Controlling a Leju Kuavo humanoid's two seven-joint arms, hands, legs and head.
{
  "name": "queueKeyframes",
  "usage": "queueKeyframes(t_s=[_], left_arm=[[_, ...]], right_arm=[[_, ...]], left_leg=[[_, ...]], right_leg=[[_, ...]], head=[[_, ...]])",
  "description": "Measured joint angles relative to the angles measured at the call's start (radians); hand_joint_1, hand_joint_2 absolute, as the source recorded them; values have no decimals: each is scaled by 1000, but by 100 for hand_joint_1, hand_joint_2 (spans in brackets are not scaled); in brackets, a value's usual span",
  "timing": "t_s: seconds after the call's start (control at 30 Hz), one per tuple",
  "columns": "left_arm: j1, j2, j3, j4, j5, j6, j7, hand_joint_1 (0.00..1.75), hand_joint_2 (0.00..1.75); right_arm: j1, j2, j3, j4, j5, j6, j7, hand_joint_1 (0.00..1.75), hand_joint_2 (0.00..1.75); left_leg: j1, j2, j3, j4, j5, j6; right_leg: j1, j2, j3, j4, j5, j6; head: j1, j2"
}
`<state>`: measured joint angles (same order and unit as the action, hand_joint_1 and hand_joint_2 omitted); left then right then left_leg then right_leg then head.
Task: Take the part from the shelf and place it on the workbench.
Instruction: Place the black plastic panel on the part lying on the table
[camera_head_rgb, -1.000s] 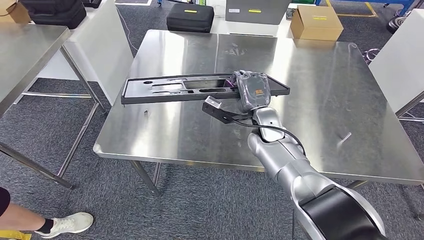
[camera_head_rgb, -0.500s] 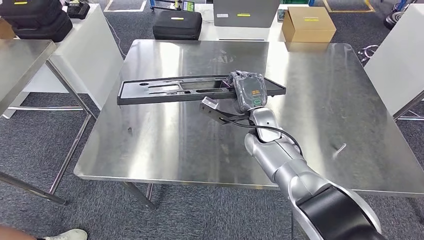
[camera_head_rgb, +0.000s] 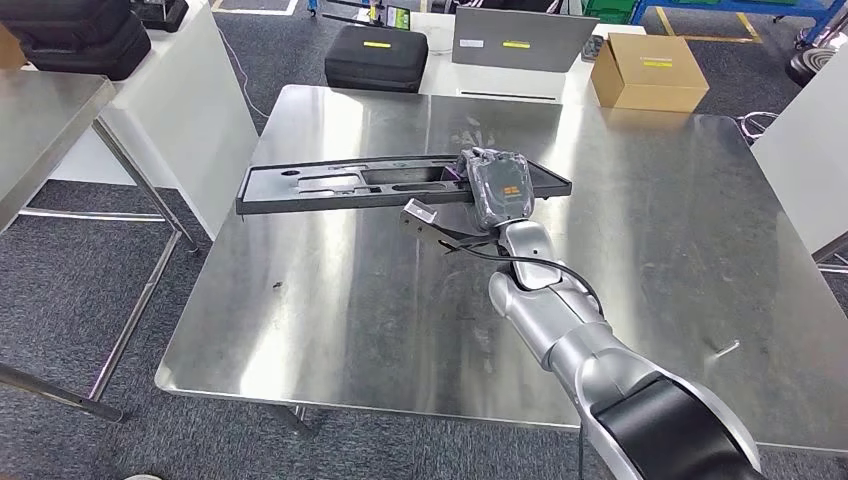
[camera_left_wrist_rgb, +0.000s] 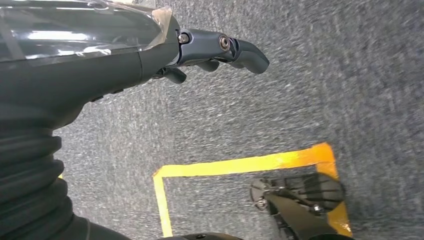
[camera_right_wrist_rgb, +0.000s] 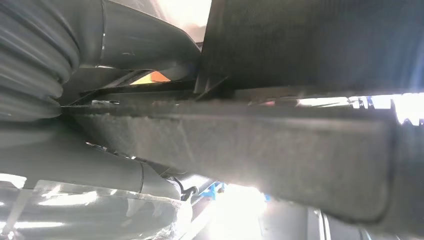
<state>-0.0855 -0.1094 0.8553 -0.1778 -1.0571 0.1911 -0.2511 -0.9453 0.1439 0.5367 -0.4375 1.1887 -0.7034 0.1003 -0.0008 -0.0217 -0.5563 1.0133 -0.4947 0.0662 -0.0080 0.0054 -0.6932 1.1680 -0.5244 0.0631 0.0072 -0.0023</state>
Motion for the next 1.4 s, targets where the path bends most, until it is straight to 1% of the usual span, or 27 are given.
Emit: queueKeyframes(t_s=[0.03, 0.07, 0.1, 0.13, 0.17, 0.23, 0.3, 0.37, 0.4, 0.43, 0.47, 0.53, 0.6, 0.63, 0.73, 0.8, 0.87, 0.9, 0.93, 0.97, 1.03, 1.07, 1.1, 1.13, 1.17, 1.27, 1.4], left_arm=[[0, -1, 0, 0, 0, 0, 0, 0, 175], [0, -2, 0, 1, 0, 0, 0, 0, 175], [0, -3, 0, 1, 0, 0, 0, 0, 175], [-1, -4, 0, 2, 0, -1, 0, 0, 175], [-1, -4, 0, 2, 0, -1, 0, 0, 175], [-2, -4, 0, 1, 0, -1, 0, 0, 175], [-4, -3, 0, 1, 0, 0, 0, 0, 175], [-5, -3, 0, 1, 0, 0, 0, 0, 175], [-4, -2, 0, 1, 0, 0, 0, 0, 175], [-4, -1, 0, 1, 0, 0, 0, 0, 175], [-4, 0, 0, 1, 0, 0, 0, 0, 175], [-3, 1, 0, 1, 0, 0, 0, 0, 175], [-3, 1, 0, 2, 0, 0, 0, 0, 175], [-2, 0, 0, 2, 0, -1, 0, 0, 175], [-3, 0, -1, 2, 0, -1, 0, 0, 175], [-5, 0, 0, 1, 0, 0, 0, 0, 175], [-8, 0, 0, 1, 0, 0, 0, 0, 175], [-8, 0, 0, 1, 0, 0, 0, 0, 175], [-7, 0, 0, 1, 0, 0, 0, 0, 175], [-7, 0, 0, 1, 0, 0, 0, 0, 175], [-6, -1, 0, 1, 0, 0, 0, 0, 175], [-7, -2, 0, 1, 0, 0, 0, 0, 175], [-7, -3, 0, 1, 0, 0, 0, 0, 175], [-8, -3, -1, 2, 0, 0, 0, 0, 175], [-7, -3, -1, 2, 0, 0, 0, 0, 175], [-6, -3, -1, 2, 0, 0, 0, 0, 175], [-7, -2, -1, 2, 0, 0, 0, 0, 175]], right_arm=[[0, -2, 0, 0, 0, 0, 0, 175, 175], [-1, -3, 0, 1, 0, 0, 0, 175, 175], [-1, -2, 0, 1, 0, 0, 0, 175, 175], [-2, -2, 0, 0, 0, 0, 0, 175, 175], [-4, -2, 0, 0, 0, 0, 0, 175, 175], [-7, -1, 0, -2, 0, 0, 0, 175, 175], [-11, 2, 0, -3, 1, 0, 0, 175, 175], [-10, 4, 0, -3, 0, 0, 0, 175, 175], [-8, 4, 0, -2, 0, 0, 0, 175, 175], [-7, 4, 0, -2, 0, 0, 0, 175, 175], [-6, 5, 0, -2, 0, 0, 0, 175, 175], [-6, 6, 0, -2, 1, 0, 0, 175, 175], [-9, 8, 0, -2, 0, 0, 0, 175, 175], [-10, 9, 0, -2, 0, 0, 0, 175, 175], [-16, 10, 0, -3, 0, 0, 0, 175, 175], [-21, 10, 0, -4, 0, 0, 0, 175, 175], [-23, 9, 0, -4, 0, 0, 0, 175, 175], [-21, 9, 0, -4, 0, 0, 0, 175, 175], [-19, 8, 0, -4, 0, 0, 0, 175, 175], [-17, 7, 0, -4, 0, 0, 0, 175, 175], [-18, 4, 0, -4, 0, 0, 0, 175, 175], [-19, 4, 0, -3, 0, 0, 0, 175, 175], [-21, 4, 0, -4, 0, 0, 0, 175, 175], [-22, 5, 0, -4, 0, 0, 0, 175, 175], [-23, 5, 0, -4, 0, 0, 0, 175, 175], [-23, 5, 0, -4, 0, 0, 0, 175, 175], [-23, 6, 0, -4, 0, 0, 0, 175, 175]], left_leg=[[-2, -1, 13, 1, -11, -2], [-3, -1, 21, -1, -20, -6], [-4, -1, 26, -5, -27, -10], [-5, -1, 32, -5, -30, -15], [-5, -1, 35, -6, -31, -19], [-6, 4, 29, 27, -31, -27], [-1, 10, -30, 126, -50, -41], [8, 14, -113, 240, -96, -56], [12, 16, -145, 266, -114, -60], [16, 17, -163, 262, -113, -64], [19, 19, -166, 227, -89, -67], [25, 22, -141, 101, 21, -71], [23, 24, -119, 19, 89, -62], [20, 25, -115, 8, 96, -54], [16, 22, -94, 5, 85, -27], [15, 20, -79, 1, 78, -13], [13, 18, -72, 0, 68, -4], [11, 16, -67, 1, 63, -2], [10, 13, -61, 1, 57, -2], [8, 11, -52, 1, 51, -2], [7, 7, -32, 0, 38, -6], [5, 7, -24, 0, 32, -9], [4, 6, -21, -2, 27, -13], [3, 7, -21, -1, 25, -17], [2, 7, -20, 0, 25, -16], [2, 11, -13, -5, 22, -8], [2, 14, -7, -13, 15, -10]], right_leg=[[3, -1, 11, -71, 56, 3], [7, -3, 22, -124, 95, -2], [11, -5, 29, -156, 123, -11], [14, -6, 33, -168, 131, -23], [12, -6, 42, -172, 126, -34], [3, -5, 66, -183, 121, -48], [-4, -3, 93, -191, 109, -59], [-5, -1, 114, -192, 91, -62], [-6, 0, 126, -192, 81, -60], [-7, 0, 140, -192, 70, -57], [-9, 1, 155, -192, 59, -53], [-11, 2, 184, -191, 34, -42], [-9, 3, 200, -192, 15, -27], [-7, 4, 204, -191, 10, -19], [-6, 4, 207, -170, 1, -3], [-8, 2, 153, -76, -26, -3], [-7, 2, 62, 66, -73, -8], [-7, 2, 24, 112, -87, -6], [-6, 2, 2, 125, -83, -2], [-5, 2, 0, 94, -58, 5], [-1, 0, 40, -50, 32, 14], [3, -2, 60, -118, 66, 9], [7, -4, 75, -161, 86, -1], [10, -5, 84, -183, 97, -13], [11, -5, 88, -186, 98, -18], [11, -2, 96, -191, 110, -12], [11, 1, 97, -191, 106, -15]], head=[[-1, 0], [-2, 0], [-2, 0], [-2, 0], [-1, 0], [-1, 0], [-3, 0], [-5, 0], [-5, 0], [-5, 0], [-5, 0], [-6, 0], [-8, 0], [-10, 0], [-11, 0], [-9, 0], [-8, 0], [-8, 0], [-7, 0], [-7, 0], [-7, 0], [-7, 0], [-7, 0], [-7, 0], [-7, 0], [-8, 0], [-9, 0]])
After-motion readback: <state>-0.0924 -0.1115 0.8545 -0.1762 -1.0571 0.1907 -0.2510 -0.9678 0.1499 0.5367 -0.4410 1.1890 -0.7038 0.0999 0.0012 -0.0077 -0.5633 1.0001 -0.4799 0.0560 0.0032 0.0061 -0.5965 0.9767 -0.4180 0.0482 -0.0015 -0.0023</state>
